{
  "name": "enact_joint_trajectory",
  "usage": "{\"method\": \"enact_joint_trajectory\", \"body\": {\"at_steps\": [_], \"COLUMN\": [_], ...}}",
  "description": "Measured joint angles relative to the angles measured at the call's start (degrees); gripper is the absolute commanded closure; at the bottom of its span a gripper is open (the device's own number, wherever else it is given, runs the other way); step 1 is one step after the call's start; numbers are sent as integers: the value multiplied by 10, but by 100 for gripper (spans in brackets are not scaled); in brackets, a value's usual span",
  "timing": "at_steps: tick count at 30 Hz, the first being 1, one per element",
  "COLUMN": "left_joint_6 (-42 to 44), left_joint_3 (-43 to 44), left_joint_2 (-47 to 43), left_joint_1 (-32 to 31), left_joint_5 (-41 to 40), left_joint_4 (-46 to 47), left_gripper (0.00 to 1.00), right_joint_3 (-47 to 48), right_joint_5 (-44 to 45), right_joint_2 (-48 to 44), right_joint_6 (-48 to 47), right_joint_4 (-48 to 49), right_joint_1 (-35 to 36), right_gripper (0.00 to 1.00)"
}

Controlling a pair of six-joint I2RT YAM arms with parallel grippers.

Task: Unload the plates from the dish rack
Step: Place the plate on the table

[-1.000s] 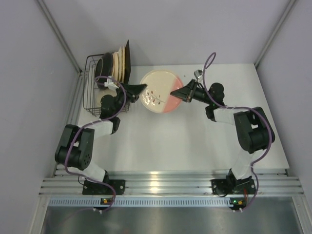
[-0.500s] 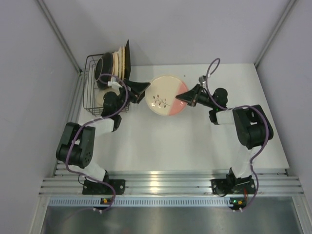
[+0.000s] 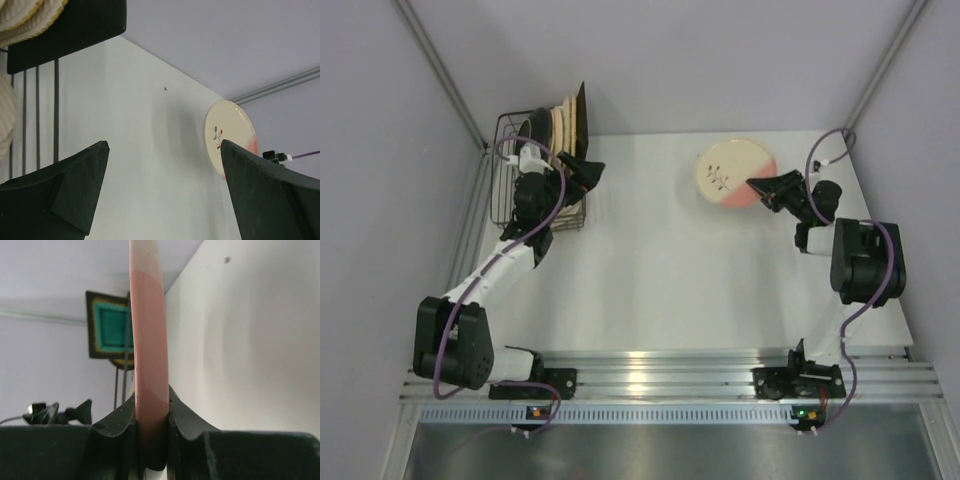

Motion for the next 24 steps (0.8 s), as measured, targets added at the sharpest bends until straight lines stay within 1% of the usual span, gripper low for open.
{"method": "enact_joint_trajectory", "body": {"at_steps": [6,8,14,19,22,23,24], "left_joint_6": [70,89,127,145,150,152,154], "left_joint_3": [27,33,38,44,45,45,45], "left_joint_2": [-1,-2,-13,-16,-17,-18,-19], "left_joint_1": [0,0,0,0,0,0,0], "left_joint_5": [-45,-60,-91,-103,-104,-105,-106], "left_joint_4": [-83,-102,-127,-137,-141,-143,-144], "left_gripper": [2,1,1,1,1,2,2], "right_joint_3": [0,0,0,0,3,6,10], "right_joint_5": [102,126,178,204,215,217,219], "right_joint_2": [-17,-19,-19,-18,-16,-13,-9], "right_joint_6": [-63,-74,-88,-88,-86,-86,-84], "right_joint_4": [-150,-181,-242,-251,-250,-250,-250], "right_joint_1": [-42,-49,-69,-85,-92,-94,-95], "right_gripper": [100,100,100,100,94,86,84]}}
